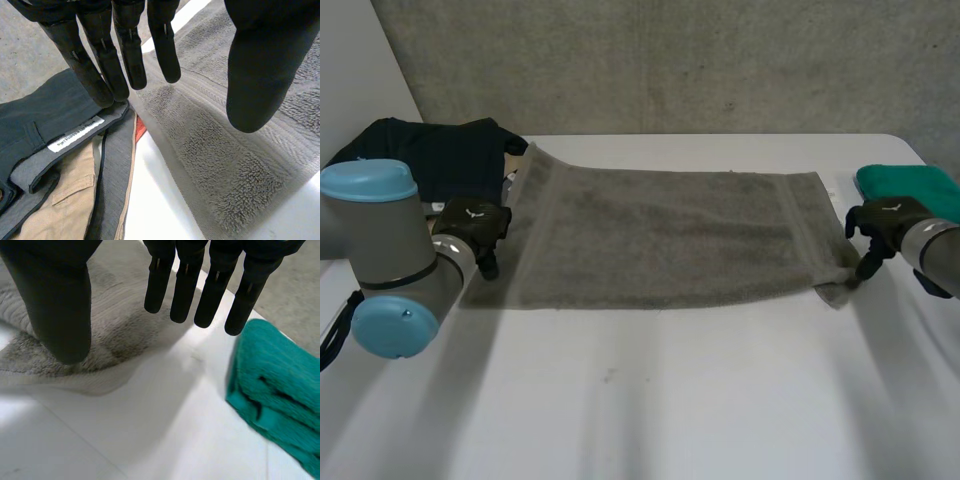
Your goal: Fold the laundry.
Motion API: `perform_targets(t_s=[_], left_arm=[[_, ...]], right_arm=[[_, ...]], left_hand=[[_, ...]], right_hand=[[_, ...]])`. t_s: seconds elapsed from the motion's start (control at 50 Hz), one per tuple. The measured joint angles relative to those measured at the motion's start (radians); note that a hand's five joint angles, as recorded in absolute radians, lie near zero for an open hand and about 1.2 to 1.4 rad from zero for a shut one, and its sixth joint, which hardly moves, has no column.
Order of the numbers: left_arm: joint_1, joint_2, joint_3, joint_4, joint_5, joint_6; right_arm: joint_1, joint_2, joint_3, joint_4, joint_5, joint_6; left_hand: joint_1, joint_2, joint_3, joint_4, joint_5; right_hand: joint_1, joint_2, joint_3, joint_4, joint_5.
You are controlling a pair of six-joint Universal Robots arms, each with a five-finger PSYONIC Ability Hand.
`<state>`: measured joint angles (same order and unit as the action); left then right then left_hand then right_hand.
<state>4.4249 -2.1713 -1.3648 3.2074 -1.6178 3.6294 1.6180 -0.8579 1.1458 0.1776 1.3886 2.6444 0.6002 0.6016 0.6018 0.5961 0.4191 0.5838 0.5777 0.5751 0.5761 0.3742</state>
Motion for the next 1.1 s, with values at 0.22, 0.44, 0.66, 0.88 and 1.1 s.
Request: perform_targets(t_s=[0.22, 0.44, 0.66, 0.88, 1.1], left_arm=[[0.04, 0.071, -0.1, -0.006, 0.039, 0.043], [0.102, 0.108, -0.174, -0.012, 0.12, 0.117], [0.11, 0.075, -0.14, -0.023, 0.139, 0.104], [0.108, 0.08, -0.118, -0.026, 0.14, 0.068], [0.101, 0.063, -0.103, -0.026, 0.138, 0.067]], right_arm=[[-0.043, -0.145, 0.138, 0.085, -0.064, -0.078], [-0.037, -0.192, 0.268, 0.101, -0.191, -0.194], [0.009, -0.036, 0.169, 0.014, -0.153, -0.186], [0.027, 0.057, 0.075, -0.118, -0.131, -0.188], [0.032, 0.114, 0.0, -0.158, -0.149, -0.201]], left_hand=[[-0.047, -0.05, -0.043, -0.05, -0.053], [-0.047, -0.05, -0.043, -0.049, -0.05], [-0.047, -0.05, -0.043, -0.05, -0.051], [-0.047, -0.05, -0.043, -0.05, -0.053], [-0.047, -0.05, -0.043, -0.05, -0.053]], right_hand=[[0.125, 0.122, 0.132, 0.13, 0.163], [0.157, 0.159, 0.161, 0.156, 0.178], [0.0, 0.002, -0.003, -0.003, -0.006], [0.0, 0.0, -0.002, -0.003, 0.004], [0.225, 0.236, 0.237, 0.234, 0.261]])
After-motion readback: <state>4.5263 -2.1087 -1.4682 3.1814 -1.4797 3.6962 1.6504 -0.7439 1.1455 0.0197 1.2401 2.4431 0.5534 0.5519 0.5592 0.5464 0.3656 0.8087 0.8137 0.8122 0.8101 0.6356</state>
